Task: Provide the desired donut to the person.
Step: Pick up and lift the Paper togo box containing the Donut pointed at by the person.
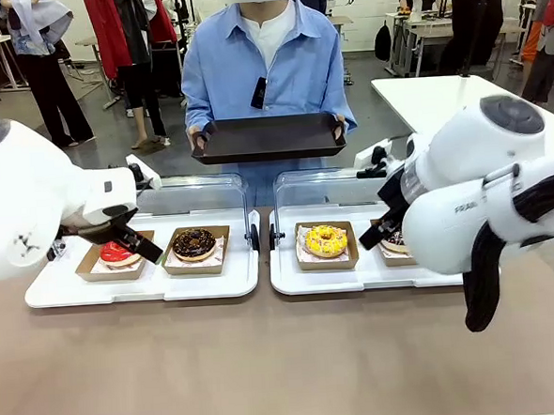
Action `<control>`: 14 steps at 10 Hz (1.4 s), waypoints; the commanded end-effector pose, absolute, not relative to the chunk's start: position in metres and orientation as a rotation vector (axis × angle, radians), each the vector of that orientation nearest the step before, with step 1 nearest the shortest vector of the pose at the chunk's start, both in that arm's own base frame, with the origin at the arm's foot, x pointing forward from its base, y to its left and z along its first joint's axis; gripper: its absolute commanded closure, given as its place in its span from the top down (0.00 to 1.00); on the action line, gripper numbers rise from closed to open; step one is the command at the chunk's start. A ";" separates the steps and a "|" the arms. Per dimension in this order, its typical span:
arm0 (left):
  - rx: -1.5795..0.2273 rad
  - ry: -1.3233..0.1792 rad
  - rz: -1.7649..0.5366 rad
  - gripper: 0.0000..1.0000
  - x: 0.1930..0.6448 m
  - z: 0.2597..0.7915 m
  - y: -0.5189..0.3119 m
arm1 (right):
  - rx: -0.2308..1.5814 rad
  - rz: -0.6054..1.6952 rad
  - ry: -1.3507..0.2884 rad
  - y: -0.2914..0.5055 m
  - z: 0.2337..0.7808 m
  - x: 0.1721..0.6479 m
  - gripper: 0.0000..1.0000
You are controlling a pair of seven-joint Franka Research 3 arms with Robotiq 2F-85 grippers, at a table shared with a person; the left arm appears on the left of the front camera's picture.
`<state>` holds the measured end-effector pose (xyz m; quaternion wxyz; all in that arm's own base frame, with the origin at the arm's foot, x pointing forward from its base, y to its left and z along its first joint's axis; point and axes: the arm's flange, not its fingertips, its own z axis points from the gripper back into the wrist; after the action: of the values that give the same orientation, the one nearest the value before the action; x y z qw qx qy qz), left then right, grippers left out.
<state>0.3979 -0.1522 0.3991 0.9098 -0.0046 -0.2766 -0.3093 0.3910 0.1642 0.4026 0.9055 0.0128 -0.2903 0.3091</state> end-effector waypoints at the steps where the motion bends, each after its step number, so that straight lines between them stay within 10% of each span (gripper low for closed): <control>1: -0.002 -0.537 -0.659 1.00 0.361 0.481 -0.152 | 0.041 0.611 -0.571 0.156 0.478 0.360 1.00; 6: 0.046 -0.493 -0.640 1.00 0.331 0.614 -0.155 | -0.031 0.626 -0.506 0.155 0.612 0.316 1.00; 14: -0.176 -0.514 -0.779 1.00 0.334 0.618 -0.132 | -0.003 0.653 -0.497 0.151 0.613 0.307 1.00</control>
<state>0.3287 -0.1477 0.6166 0.9095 -0.0158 -0.2425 -0.3373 0.3071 0.1504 0.6133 0.9168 -0.0014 -0.2421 0.3175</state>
